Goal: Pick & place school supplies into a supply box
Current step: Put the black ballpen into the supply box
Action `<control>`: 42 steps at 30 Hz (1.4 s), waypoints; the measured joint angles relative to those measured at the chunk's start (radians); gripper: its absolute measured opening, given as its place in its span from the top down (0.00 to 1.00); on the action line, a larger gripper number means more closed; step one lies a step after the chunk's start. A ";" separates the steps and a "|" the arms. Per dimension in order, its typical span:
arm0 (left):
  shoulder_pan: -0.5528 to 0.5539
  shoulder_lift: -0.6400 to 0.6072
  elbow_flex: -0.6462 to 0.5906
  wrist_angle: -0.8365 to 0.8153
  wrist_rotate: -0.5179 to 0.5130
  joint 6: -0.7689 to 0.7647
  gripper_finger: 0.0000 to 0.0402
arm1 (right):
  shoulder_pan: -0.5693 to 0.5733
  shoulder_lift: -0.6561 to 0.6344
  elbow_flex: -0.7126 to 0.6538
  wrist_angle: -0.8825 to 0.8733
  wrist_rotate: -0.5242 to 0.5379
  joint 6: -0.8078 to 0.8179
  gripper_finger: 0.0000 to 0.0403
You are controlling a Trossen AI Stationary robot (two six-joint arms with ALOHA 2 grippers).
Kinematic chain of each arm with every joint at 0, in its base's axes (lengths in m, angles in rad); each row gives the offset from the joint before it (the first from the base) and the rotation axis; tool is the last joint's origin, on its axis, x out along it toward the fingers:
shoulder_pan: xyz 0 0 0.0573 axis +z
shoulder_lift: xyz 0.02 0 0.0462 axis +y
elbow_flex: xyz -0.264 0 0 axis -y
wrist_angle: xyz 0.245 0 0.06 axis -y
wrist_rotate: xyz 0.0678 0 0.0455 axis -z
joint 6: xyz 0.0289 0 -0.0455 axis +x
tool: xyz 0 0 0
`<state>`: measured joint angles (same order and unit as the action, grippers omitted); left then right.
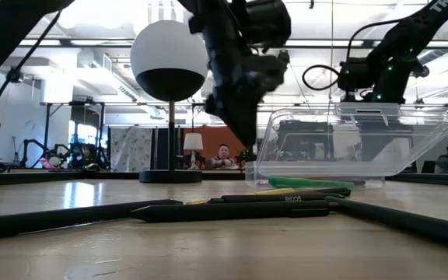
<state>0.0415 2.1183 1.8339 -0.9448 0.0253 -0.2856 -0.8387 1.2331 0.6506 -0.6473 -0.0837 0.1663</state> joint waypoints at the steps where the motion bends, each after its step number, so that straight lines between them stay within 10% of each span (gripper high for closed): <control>1: -0.007 -0.007 0.000 -0.028 -0.002 -0.007 0.84 | 0.001 0.000 -0.009 -0.006 -0.023 -0.001 0.96; 10: -0.121 -0.019 -0.065 -0.168 -0.004 -0.072 0.84 | 0.080 -0.026 -0.023 -0.012 -0.085 0.020 0.96; 20: -0.218 -0.218 -0.444 0.168 -0.003 -0.168 0.84 | 0.314 -0.043 -0.022 0.065 -0.271 0.266 0.96; 29: -0.306 -0.548 -0.888 0.620 -0.003 -0.417 0.84 | 0.635 -0.135 0.041 0.107 0.101 0.614 0.96; 42: -0.460 -0.548 -0.921 0.635 -0.043 -0.570 0.78 | 0.814 -0.140 0.079 0.098 0.188 0.727 0.87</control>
<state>-0.4188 1.5707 0.9126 -0.3098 -0.0179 -0.8558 -0.0247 1.0933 0.7292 -0.5497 0.1043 0.8938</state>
